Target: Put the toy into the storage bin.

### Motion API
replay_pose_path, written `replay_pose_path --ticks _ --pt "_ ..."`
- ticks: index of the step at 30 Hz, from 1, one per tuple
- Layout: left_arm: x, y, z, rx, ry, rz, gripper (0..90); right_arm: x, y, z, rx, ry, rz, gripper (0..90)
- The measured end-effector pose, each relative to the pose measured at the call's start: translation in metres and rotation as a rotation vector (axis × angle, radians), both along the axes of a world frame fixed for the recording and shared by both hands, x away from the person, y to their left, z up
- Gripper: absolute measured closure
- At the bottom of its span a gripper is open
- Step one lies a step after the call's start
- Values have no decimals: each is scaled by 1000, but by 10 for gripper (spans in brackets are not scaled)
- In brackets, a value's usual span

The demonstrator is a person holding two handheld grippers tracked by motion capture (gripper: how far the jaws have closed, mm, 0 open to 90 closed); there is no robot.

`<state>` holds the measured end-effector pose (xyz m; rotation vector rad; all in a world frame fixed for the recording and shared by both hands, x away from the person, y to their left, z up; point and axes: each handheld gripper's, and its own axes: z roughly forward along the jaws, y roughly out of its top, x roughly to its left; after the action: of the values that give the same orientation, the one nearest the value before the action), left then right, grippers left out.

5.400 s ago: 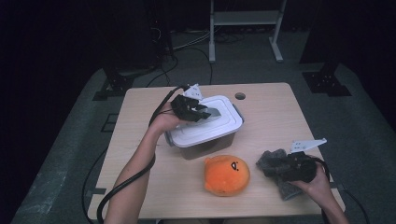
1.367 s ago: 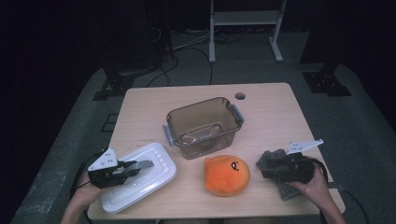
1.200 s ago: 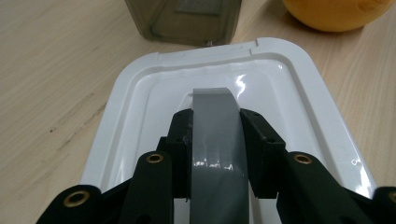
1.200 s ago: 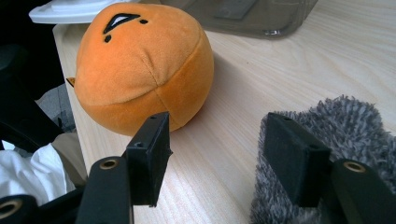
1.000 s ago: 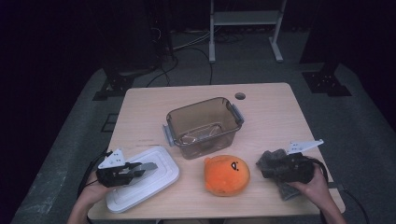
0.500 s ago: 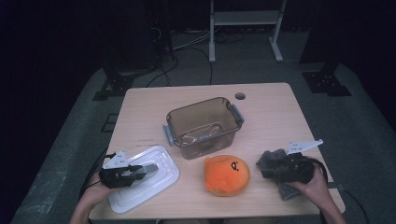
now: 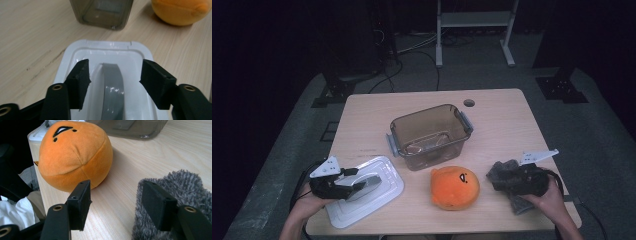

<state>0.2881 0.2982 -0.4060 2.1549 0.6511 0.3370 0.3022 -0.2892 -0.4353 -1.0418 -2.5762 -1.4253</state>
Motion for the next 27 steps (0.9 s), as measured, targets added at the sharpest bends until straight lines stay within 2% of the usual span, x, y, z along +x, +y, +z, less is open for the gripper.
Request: replay_pose_path --ticks 6,8,10,19,27 --pt "-4 -17 15 -25 -23 -55 312 0 1 -1 -5 1 3 376" --pt "-5 -25 18 -17 -43 -62 271 0 1 -1 -10 -1 2 373" --pt "-6 -33 22 -29 -36 -68 235 0 1 -1 -11 -2 1 373" --pt "-10 -67 34 -30 -56 -137 129 0 1 -2 -9 -4 -1 372" --pt "-10 -97 41 -43 -71 -202 92 0 2 -3 -20 -3 2 372"
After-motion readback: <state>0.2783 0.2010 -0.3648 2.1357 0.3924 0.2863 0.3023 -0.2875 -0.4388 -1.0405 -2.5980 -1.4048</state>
